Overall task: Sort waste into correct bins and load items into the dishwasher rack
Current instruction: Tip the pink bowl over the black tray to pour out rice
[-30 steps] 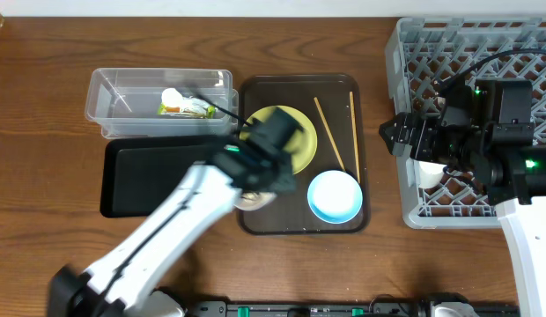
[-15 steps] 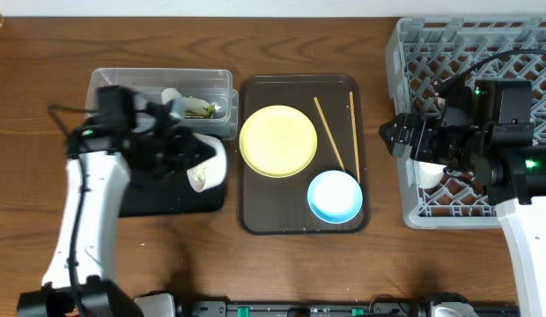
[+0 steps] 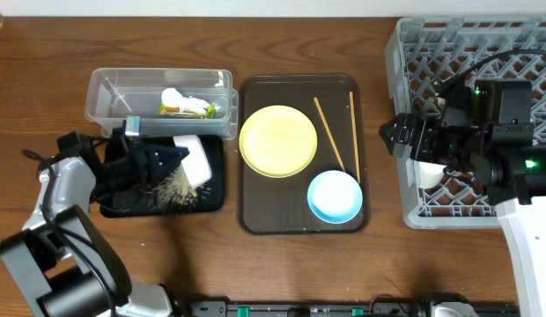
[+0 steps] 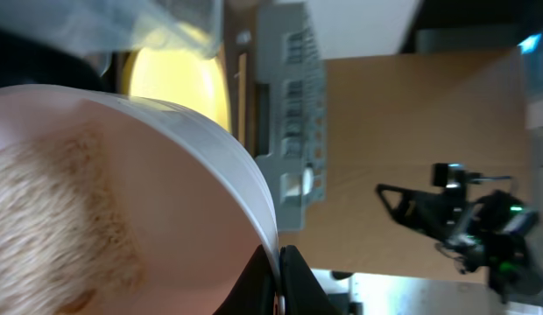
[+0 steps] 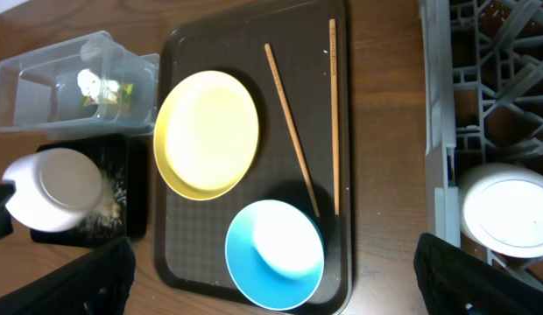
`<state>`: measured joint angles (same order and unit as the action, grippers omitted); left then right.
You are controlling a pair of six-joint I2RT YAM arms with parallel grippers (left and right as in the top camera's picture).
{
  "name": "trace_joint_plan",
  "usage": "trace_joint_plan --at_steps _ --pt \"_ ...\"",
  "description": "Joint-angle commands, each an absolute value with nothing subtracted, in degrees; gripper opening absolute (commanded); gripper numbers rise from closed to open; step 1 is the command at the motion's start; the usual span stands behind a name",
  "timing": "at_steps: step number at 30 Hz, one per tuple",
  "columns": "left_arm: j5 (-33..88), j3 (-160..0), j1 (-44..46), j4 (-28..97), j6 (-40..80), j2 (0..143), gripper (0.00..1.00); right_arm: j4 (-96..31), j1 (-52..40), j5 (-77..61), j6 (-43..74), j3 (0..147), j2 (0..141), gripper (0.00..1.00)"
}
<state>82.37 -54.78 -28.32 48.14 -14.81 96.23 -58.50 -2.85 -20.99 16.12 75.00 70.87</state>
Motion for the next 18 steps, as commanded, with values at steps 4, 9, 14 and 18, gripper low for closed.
trace_joint_plan --at_steps 4,9,14,18 --pt "85.89 -54.85 -29.10 45.21 -17.10 96.20 0.06 -58.70 -3.40 -21.02 16.73 74.94 70.87 0.99" --pt "88.31 -54.94 -28.93 45.80 -16.88 95.66 0.06 -58.72 -3.40 -21.02 16.73 74.94 70.87 0.99" --pt "86.17 -54.89 -29.04 44.31 -17.30 95.85 0.06 -58.94 -3.40 -21.02 16.71 74.94 70.87 0.99" --pt "88.40 -54.85 -28.82 47.86 -17.28 95.83 0.06 -59.05 -3.40 -21.02 16.71 74.94 70.87 0.99"
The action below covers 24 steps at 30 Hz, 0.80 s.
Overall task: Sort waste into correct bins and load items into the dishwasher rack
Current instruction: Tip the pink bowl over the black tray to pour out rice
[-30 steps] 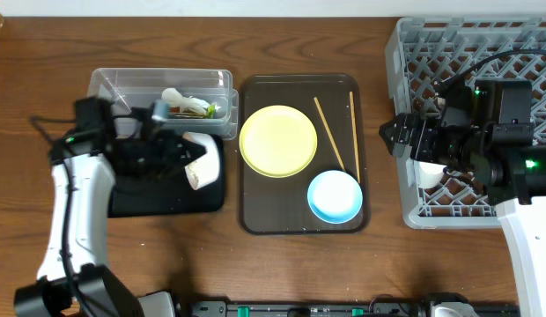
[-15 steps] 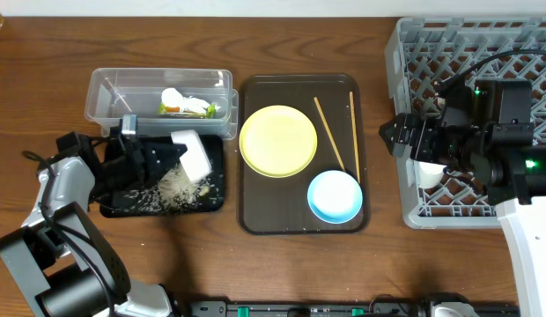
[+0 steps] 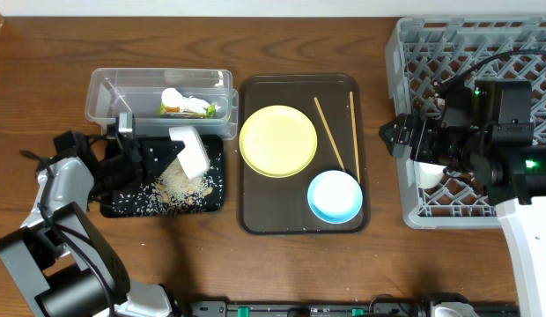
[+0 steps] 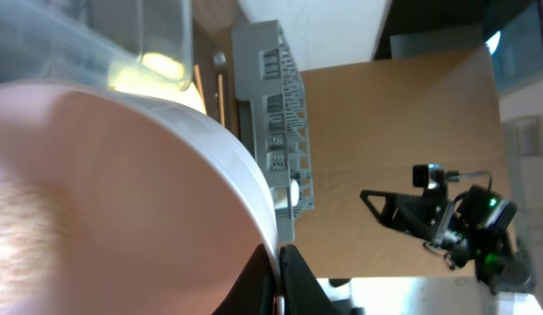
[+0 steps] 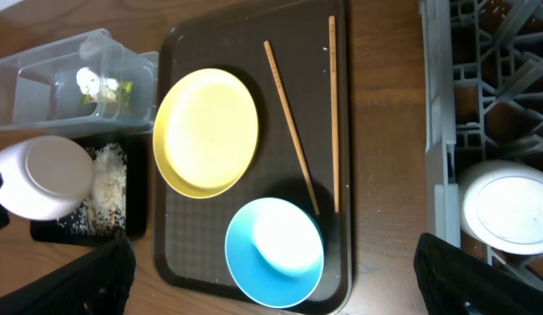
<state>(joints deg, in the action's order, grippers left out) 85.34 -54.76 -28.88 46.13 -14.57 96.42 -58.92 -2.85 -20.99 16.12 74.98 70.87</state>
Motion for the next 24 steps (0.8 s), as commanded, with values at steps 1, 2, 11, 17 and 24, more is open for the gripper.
trace_joint_plan --at_steps 1,2,11,17,24 --pt "86.98 -54.89 -28.64 46.74 -18.37 95.83 0.06 -59.09 -3.40 -21.02 16.71 74.94 70.87 0.99" --pt "83.46 -54.94 -28.86 44.05 -16.62 95.83 0.06 -59.02 -3.40 -21.02 16.71 74.94 70.87 0.99" --pt "86.65 -55.18 -28.91 38.11 -0.12 95.48 0.06 -59.13 -3.40 -21.19 16.73 74.94 70.87 0.99" --pt "87.39 -55.40 -26.02 37.04 -1.15 94.94 0.06 -59.27 -3.40 -21.26 16.71 74.94 70.87 0.99" --pt "82.98 -55.72 -24.43 36.95 2.22 94.50 0.06 -60.03 -3.40 -21.21 16.69 74.94 70.87 0.99"
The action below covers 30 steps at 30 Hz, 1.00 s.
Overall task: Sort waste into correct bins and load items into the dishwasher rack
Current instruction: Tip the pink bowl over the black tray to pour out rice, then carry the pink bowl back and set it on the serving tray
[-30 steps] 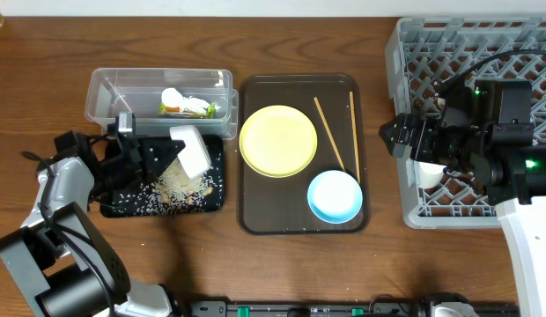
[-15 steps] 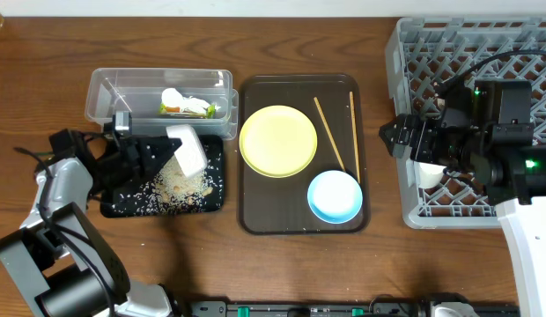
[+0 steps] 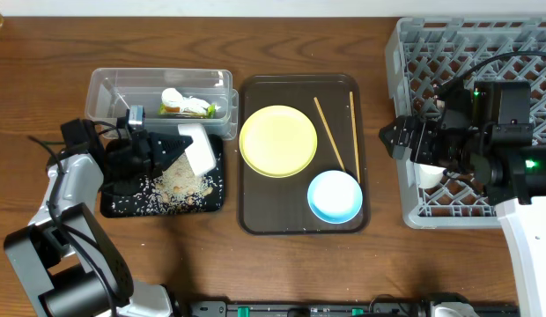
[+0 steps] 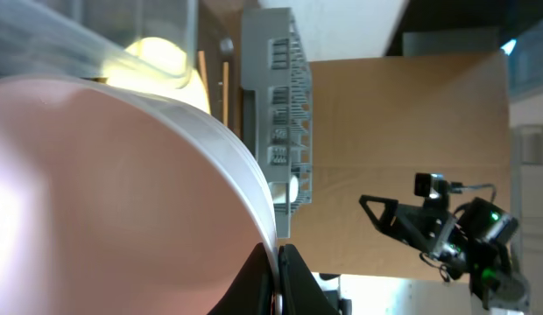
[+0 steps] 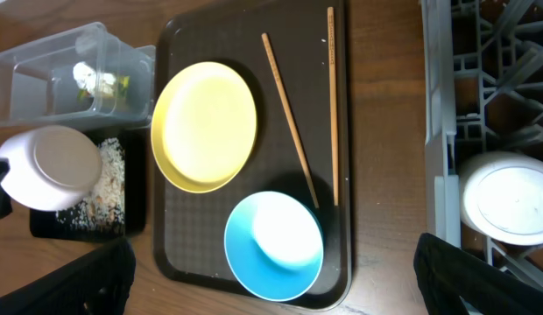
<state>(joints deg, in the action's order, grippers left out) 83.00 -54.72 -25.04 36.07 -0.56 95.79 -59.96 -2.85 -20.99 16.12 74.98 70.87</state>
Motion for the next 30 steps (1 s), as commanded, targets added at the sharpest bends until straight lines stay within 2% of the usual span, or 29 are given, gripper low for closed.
trace_joint_plan --at_steps 1,5,9,14,20,23,30 --pt "82.85 -55.72 -23.62 38.00 2.17 94.06 0.06 -60.05 -3.40 -21.21 16.67 74.94 70.87 0.99" --pt "74.59 -55.75 -19.46 41.60 2.46 88.36 0.06 -59.48 -3.40 -21.21 16.69 74.94 70.87 0.99" --pt "54.70 -55.75 -11.29 42.87 10.22 78.54 0.06 -59.33 -3.40 -21.19 16.69 74.94 70.87 0.99" --pt "29.28 -55.72 7.35 41.98 20.71 70.13 0.06 -58.11 -3.40 -21.23 16.71 74.94 70.87 0.99" --pt "3.40 -55.70 31.33 40.36 28.56 73.97 0.07 -57.43 -3.40 -21.21 16.71 74.94 70.87 0.99" --pt "-2.52 -55.70 37.63 39.99 32.45 77.89 0.07 -57.67 -3.40 -21.23 16.71 74.94 70.87 0.99" --pt "-3.05 -55.72 43.51 32.53 34.06 87.11 0.10 -57.84 -3.40 -21.23 16.71 74.94 70.87 0.99"
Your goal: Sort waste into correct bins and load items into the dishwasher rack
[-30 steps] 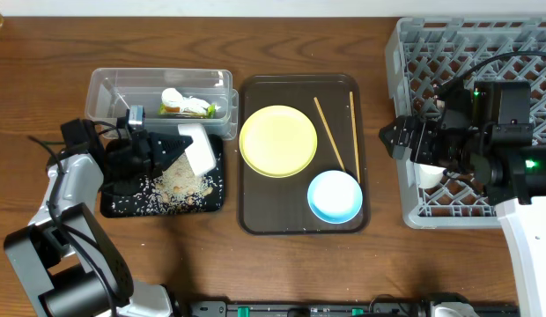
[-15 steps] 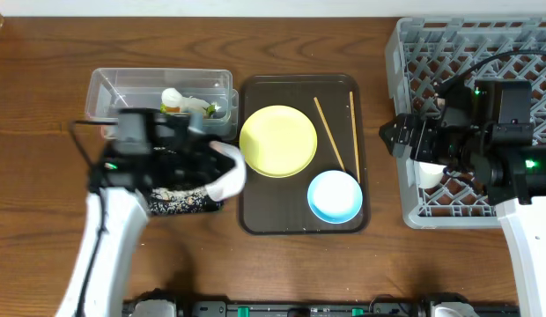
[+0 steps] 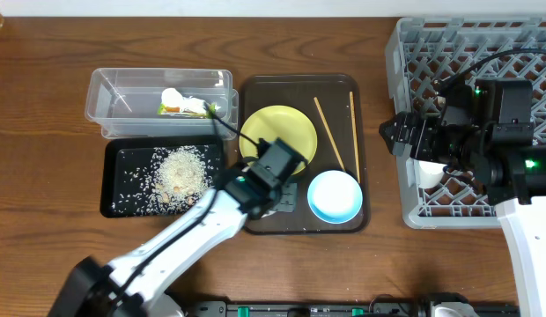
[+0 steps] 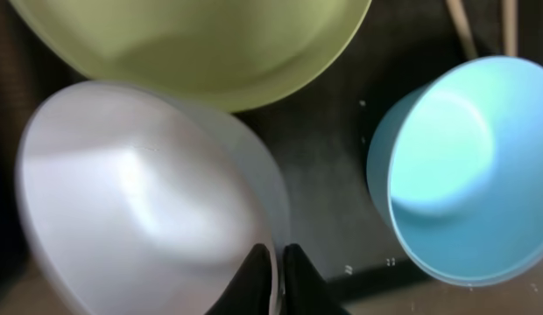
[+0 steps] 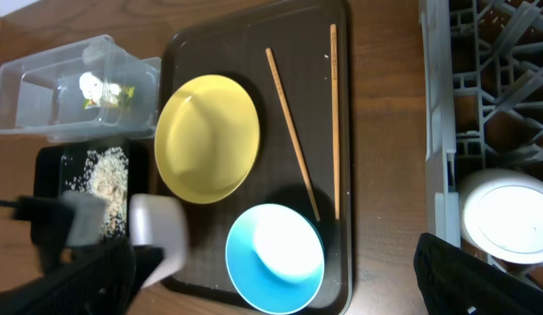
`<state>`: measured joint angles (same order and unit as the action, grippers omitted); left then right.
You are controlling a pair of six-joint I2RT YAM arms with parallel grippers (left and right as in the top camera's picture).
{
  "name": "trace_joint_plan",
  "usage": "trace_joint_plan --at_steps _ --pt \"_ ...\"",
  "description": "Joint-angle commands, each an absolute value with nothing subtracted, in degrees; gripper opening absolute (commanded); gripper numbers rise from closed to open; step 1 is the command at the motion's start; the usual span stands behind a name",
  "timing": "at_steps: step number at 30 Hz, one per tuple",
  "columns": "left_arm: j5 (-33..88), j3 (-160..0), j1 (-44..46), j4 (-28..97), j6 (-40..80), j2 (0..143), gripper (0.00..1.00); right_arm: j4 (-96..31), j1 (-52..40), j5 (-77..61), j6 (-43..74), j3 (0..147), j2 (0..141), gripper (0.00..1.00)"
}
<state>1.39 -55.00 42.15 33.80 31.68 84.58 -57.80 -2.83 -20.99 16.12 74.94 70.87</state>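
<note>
My left gripper [image 4: 273, 271] is shut on the rim of an empty white bowl [image 4: 140, 201]. It holds the bowl over the front left part of the dark tray [image 3: 255, 88]; whether the bowl touches the tray I cannot tell. Just behind the bowl lies a yellow plate [image 3: 282, 132], and to its right a blue bowl [image 3: 335, 195]. Two chopsticks [image 3: 328, 132] lie on the tray's right side. My right gripper [image 3: 398, 136] hangs open at the left edge of the grey dishwasher rack [image 3: 405, 53], holding nothing.
A black bin [image 3: 123, 163] with a pile of rice [image 3: 180, 167] lies left of the tray. Behind it stands a clear bin [image 3: 110, 88] holding scraps. Another white bowl [image 5: 512, 219] sits in the rack. My left arm crosses the table's front left.
My left gripper, still shut on the white bowl, was over the black bin and is now over the tray's front left, next to the blue bowl. The right arm has not moved.
The white bowl was tipped over the black bin with rice falling out. Then the rice lay in the bin and the bowl stayed tilted above it, empty. Now the bowl is over the tray beside the blue bowl. The right gripper stayed open at the rack.
</note>
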Motion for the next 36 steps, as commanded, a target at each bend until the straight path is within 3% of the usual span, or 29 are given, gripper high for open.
trace_joint_plan --at_steps 1,4,8,13,18,26,28,36 --pt "-3.05 -55.72 43.77 32.14 34.76 87.74 0.11 -57.84 -3.40 -21.23 16.71 74.94 70.87 0.99" --pt "-3.05 -55.72 44.14 32.03 35.73 88.55 0.17 -57.93 -3.40 -21.23 16.71 74.94 70.87 0.99" --pt "-3.09 -56.34 43.57 33.08 35.66 86.96 0.51 -58.04 -3.40 -21.21 16.71 74.94 70.87 0.99" --pt "-4.62 -59.61 41.43 38.26 33.04 80.60 0.71 -58.04 -3.40 -21.19 16.69 74.94 70.87 0.99" --pt "-8.34 -61.76 38.65 40.66 26.17 70.06 0.78 -58.04 -3.40 -21.19 16.69 74.94 70.87 0.99" --pt "-8.47 -61.76 36.16 40.95 22.48 56.64 0.80 -58.02 -3.40 -21.04 16.69 74.94 70.87 0.99" --pt "-8.45 -61.76 36.16 40.95 22.50 54.83 0.86 -58.06 -3.40 -21.02 16.69 74.94 70.87 0.99" --pt "-8.40 -61.73 36.18 40.97 22.52 53.23 0.88 -58.04 -3.40 -21.02 16.69 74.94 70.87 0.99"
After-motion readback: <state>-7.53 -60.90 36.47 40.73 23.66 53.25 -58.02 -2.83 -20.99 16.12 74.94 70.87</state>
